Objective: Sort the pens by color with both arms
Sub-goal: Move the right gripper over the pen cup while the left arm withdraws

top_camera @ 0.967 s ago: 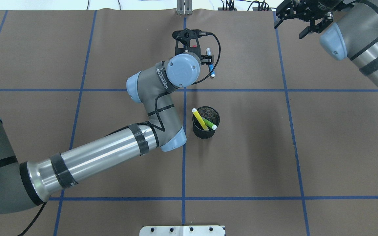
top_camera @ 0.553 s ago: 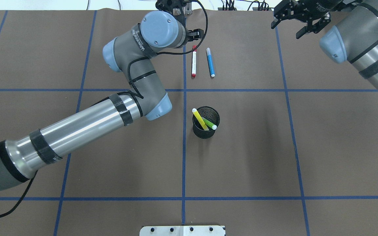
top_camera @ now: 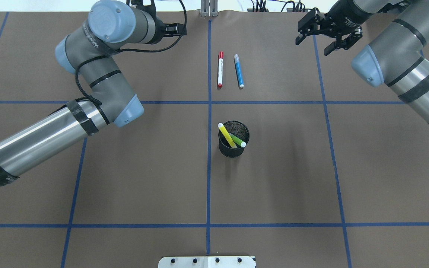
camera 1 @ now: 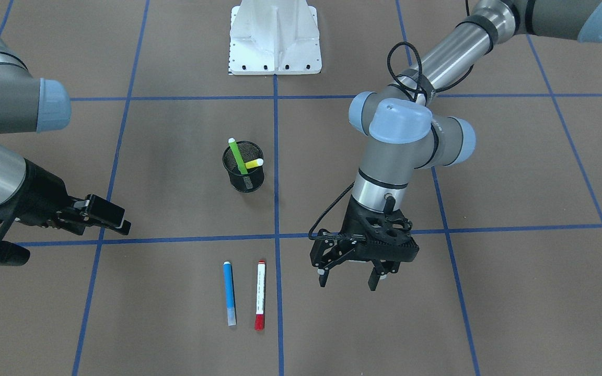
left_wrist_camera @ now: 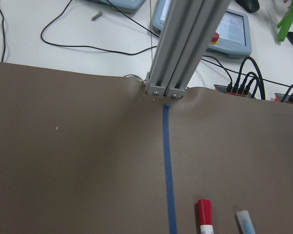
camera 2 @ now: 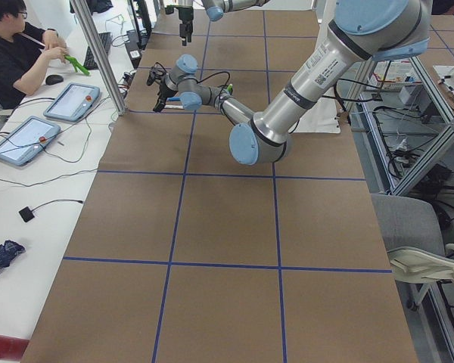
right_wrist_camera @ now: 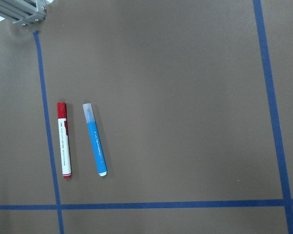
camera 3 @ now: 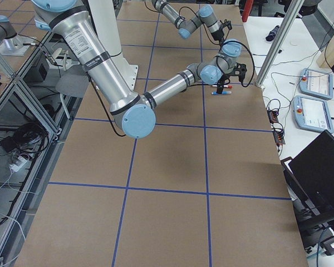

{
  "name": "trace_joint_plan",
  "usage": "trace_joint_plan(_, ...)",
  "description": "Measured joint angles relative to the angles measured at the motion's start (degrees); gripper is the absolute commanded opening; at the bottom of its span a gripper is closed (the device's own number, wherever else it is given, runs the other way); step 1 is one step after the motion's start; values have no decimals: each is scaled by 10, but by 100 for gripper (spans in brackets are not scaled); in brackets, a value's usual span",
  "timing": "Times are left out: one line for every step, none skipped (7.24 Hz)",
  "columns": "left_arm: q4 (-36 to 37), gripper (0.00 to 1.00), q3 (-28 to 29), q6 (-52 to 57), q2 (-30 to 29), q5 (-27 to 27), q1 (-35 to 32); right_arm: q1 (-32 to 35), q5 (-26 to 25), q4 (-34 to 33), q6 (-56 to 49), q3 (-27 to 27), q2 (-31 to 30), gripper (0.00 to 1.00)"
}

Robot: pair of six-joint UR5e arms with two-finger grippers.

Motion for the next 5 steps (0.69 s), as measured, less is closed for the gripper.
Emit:
trace_joint_plan(-2,100,-4,18,7,-10,-17,-15,-22,0,2,20,-6,100)
trace_joint_plan(-1,100,-4,27,11,-39,-40,-39,-51,-6,3,49,-16,100)
trace_joint_plan(1,100,-4,41,17,-81,-70,-59,-64,-29,6,77,-19,100)
trace_joint_plan(-1,100,-4,56,23,-113,-94,-78,-66,-72,6,103,-14,100)
trace_joint_plan(-6,100,-5,62,32,-128,-106,-97,-63,-121,4,119,1,100)
